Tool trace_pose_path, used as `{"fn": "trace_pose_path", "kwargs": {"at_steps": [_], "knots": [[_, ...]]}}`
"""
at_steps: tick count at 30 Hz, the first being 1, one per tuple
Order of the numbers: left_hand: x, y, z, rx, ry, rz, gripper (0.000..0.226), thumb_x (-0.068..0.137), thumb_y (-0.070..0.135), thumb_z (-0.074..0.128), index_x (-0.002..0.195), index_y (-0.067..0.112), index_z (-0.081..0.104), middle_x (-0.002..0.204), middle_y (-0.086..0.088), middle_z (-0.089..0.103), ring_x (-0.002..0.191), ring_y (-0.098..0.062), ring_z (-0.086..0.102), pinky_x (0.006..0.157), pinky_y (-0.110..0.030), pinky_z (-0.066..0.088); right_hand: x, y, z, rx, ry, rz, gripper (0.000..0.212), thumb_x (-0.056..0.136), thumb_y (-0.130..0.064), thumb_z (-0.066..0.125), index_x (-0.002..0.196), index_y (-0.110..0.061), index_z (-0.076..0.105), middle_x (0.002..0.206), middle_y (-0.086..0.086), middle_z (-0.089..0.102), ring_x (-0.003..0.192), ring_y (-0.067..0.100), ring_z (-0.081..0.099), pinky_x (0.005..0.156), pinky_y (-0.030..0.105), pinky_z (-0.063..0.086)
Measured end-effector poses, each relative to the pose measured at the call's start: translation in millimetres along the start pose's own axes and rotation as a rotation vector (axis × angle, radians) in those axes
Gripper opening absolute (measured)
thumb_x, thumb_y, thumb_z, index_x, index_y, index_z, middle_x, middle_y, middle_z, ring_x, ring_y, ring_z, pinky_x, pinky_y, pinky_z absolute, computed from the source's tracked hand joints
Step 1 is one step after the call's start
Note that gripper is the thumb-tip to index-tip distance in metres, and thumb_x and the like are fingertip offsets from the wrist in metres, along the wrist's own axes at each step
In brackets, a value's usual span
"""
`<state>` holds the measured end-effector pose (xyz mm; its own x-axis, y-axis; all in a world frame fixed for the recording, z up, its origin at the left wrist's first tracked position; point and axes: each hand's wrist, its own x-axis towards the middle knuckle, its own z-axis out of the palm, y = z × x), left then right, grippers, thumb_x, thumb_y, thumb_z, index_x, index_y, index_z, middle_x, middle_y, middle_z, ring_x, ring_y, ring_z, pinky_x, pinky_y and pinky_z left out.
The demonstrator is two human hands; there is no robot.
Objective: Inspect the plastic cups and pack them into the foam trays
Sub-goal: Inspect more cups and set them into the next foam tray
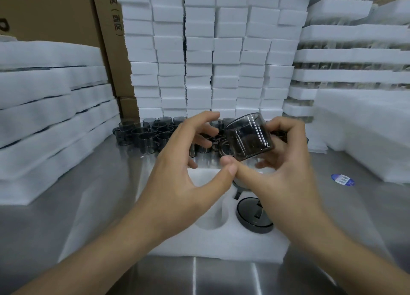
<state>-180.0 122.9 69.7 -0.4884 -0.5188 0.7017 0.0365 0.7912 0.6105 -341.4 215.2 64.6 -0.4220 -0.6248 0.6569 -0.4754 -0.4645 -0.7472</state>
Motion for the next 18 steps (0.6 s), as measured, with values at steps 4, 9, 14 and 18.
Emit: {"fn": "trace_pose_path", "kwargs": {"at_steps": [4,9,14,18], "knots": [[2.0,-2.3,-3.2,0.095,-0.062,0.092,0.076,0.085,0.03,0.08,0.153,0.039,0.046,0.145,0.021,0.054,0.143,-0.014,0.05,0.1,-0.019,0.045,2.7,-3.2,0.6,0.221,-0.053,0.186,0.062,0.08,-0.033,0.092,0.125,-0.025,0.05,0.108,-0.001,0.08,0.096,0.026,0.078,0.076,0.03,0.064],[4.2,-5.3,0.0,0.121,0.021,0.098,0.059,0.09,0.04,0.085,0.141,0.035,0.057,0.135,0.019,0.062,0.134,-0.015,0.058,0.097,-0.018,0.047,3.2,-5.9,1.5,0.246,-0.176,0.15,0.055,0.084,-0.051,0.083,0.127,-0.032,0.054,0.12,-0.004,0.077,0.111,0.017,0.075,0.09,0.028,0.061],[6.6,-1.5,-4.7,0.15,0.131,0.214,0.047,0.088,0.034,0.088,0.128,0.02,0.068,0.124,0.011,0.068,0.122,-0.019,0.065,0.091,-0.02,0.049,1.7,-11.8,5.3,0.171,-0.21,0.113,0.044,0.088,-0.059,0.069,0.127,-0.041,0.064,0.116,-0.013,0.075,0.108,0.006,0.07,0.081,0.02,0.057],[7.3,-0.6,-7.0,0.232,0.165,0.243,0.056,0.086,0.025,0.089,0.137,0.016,0.067,0.127,0.006,0.067,0.122,-0.019,0.064,0.096,-0.026,0.05,3.2,-10.9,1.9,0.191,-0.14,0.13,0.055,0.081,-0.062,0.071,0.129,-0.039,0.063,0.118,-0.008,0.074,0.109,0.013,0.07,0.078,0.027,0.061]]}}
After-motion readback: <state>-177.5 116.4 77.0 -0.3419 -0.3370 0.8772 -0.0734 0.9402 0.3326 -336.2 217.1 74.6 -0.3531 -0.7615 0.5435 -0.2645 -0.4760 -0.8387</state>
